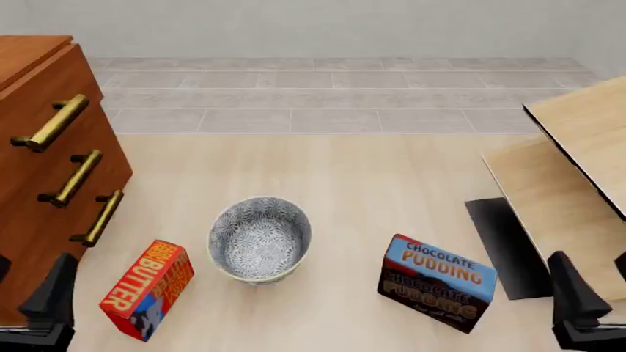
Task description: Close the top drawer of the cabinet and put the bowl on top of it.
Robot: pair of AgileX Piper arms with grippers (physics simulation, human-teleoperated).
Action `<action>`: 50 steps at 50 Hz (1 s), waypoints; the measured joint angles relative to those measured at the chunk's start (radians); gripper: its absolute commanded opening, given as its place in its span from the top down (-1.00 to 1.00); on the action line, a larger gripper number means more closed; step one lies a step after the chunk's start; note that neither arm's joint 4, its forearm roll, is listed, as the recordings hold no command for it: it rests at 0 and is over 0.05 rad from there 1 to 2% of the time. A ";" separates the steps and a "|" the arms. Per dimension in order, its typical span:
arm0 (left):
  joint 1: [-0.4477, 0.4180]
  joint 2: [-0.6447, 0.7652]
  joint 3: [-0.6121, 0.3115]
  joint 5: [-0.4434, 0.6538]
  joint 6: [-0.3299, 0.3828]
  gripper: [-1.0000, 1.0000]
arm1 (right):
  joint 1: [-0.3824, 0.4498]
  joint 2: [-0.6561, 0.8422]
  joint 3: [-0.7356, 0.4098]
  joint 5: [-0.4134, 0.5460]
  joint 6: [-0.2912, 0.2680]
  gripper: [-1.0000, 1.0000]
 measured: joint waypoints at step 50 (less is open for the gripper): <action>-0.046 0.305 -0.084 -0.207 0.028 -1.00 | 0.011 0.011 0.026 -0.047 -0.013 -1.00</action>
